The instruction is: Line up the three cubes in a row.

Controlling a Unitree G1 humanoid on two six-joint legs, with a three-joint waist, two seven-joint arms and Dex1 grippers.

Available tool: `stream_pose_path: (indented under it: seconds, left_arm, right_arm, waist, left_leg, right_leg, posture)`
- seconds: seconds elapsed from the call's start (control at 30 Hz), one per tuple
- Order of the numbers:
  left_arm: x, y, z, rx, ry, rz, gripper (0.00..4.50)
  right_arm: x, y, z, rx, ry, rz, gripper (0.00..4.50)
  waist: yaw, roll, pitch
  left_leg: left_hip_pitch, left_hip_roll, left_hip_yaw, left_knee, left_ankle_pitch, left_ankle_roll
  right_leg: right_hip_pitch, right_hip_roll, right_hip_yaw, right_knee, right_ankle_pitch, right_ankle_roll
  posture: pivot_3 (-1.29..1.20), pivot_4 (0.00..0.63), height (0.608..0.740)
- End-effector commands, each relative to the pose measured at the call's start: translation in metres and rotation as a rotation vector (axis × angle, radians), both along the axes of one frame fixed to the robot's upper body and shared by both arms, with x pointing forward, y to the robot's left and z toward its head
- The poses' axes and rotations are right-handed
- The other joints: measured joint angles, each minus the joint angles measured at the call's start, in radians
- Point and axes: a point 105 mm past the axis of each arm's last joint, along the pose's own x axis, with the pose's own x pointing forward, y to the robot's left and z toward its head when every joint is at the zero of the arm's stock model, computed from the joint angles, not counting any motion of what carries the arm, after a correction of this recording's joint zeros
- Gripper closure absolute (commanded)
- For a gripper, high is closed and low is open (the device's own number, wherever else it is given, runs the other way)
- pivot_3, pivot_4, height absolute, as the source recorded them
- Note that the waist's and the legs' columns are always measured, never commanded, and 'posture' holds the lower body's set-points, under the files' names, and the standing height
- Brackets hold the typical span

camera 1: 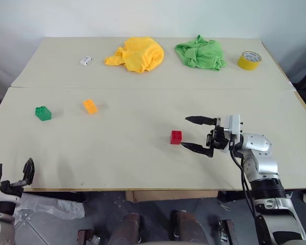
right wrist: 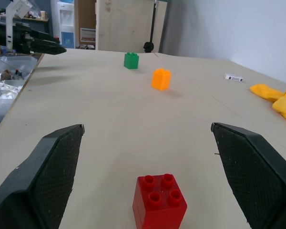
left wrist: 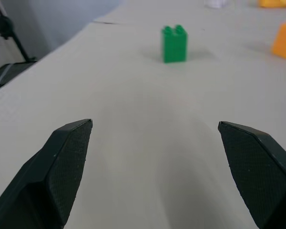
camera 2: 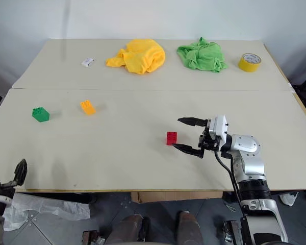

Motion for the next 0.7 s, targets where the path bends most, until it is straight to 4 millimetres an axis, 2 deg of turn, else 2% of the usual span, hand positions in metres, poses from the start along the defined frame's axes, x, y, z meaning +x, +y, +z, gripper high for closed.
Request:
stream_pose_path:
  seconds: [0.03, 0.13, 0.23, 0.3, 0.4, 0.53, 0.63, 0.7]
  left_arm:
    - [0.031, -0.001, 0.029, 0.022, -0.055, 0.006, 0.0]
    - [0.07, 0.005, 0.036, -0.032, 0.002, 0.064, 0.0]
    - [0.118, 0.008, 0.047, -0.047, 0.0, 0.07, 0.0]
    - [0.139, 0.005, 0.049, -0.057, 0.011, 0.041, 0.0]
    - [0.155, 0.007, 0.05, -0.034, 0.03, 0.037, 0.0]
    - [0.163, 0.021, 0.045, -0.047, 0.075, 0.125, 0.0]
    - [0.166, 0.021, 0.039, -0.059, 0.095, 0.153, 0.0]
    - [0.168, 0.019, 0.037, -0.072, 0.084, 0.15, 0.4]
  right_arm:
    - [-0.003, -0.002, 0.016, 0.019, -0.039, -0.005, 0.01]
    - [-0.008, 0.007, 0.029, 0.041, -0.062, 0.023, 0.01]
    - [-0.01, 0.021, 0.048, 0.12, -0.083, 0.042, 0.01]
    - [-0.013, 0.028, 0.053, 0.133, -0.079, 0.059, 0.01]
    - [-0.015, 0.033, 0.058, 0.137, -0.08, 0.066, 0.01]
    - [-0.018, 0.034, 0.062, 0.152, -0.077, 0.055, 0.01]
    - [-0.018, 0.03, 0.061, 0.148, -0.077, 0.024, 0.01]
    - [-0.017, 0.027, 0.059, 0.147, -0.076, 0.001, 0.0]
  waist:
    - [0.005, -0.001, 0.0]
    - [0.01, -0.001, 0.0]
    - [0.007, -0.001, 0.0]
    - [0.002, -0.001, -0.001]
    - [-0.016, -0.002, -0.001]
    - [-0.021, -0.002, -0.001]
    - [-0.019, -0.002, -0.001]
    - [-0.018, -0.002, -0.001]
  left_leg:
    - [0.0, 0.0, 0.0, 0.0, 0.0, 0.0]
    - [0.0, 0.0, -0.001, 0.002, 0.0, -0.001]
    - [0.0, -0.001, 0.0, 0.001, 0.0, -0.001]
    - [-0.001, -0.001, 0.0, 0.001, 0.001, -0.002]
    - [-0.001, -0.001, 0.001, 0.0, 0.001, -0.001]
    - [-0.001, -0.001, 0.001, -0.001, -0.001, -0.001]
    - [-0.001, -0.002, 0.001, 0.0, -0.001, -0.001]
    - [-0.001, -0.002, 0.001, 0.001, -0.001, -0.001]
  right_leg:
    - [0.0, 0.0, 0.0, 0.0, 0.0, 0.0]
    - [0.0, 0.0, -0.001, 0.002, 0.0, 0.0]
    - [-0.001, 0.001, -0.001, 0.007, 0.0, 0.0]
    - [-0.003, 0.003, -0.008, 0.007, 0.0, 0.0]
    - [-0.003, 0.001, -0.017, 0.007, 0.0, 0.0]
    - [-0.005, -0.002, -0.029, 0.007, 0.0, 0.0]
    - [-0.004, -0.003, -0.036, 0.007, 0.0, 0.0]
    - [-0.003, -0.004, -0.037, 0.007, 0.0, 0.0]
  posture:
    - [0.0, 0.15, 0.74]
    - [0.0, 0.15, 0.74]
    - [0.0, 0.15, 0.74]
    - [0.0, 0.15, 0.74]
    - [0.0, 0.15, 0.74]
    - [0.0, 0.15, 0.74]
    - [0.0, 0.15, 0.74]
    - [0.0, 0.15, 0.74]
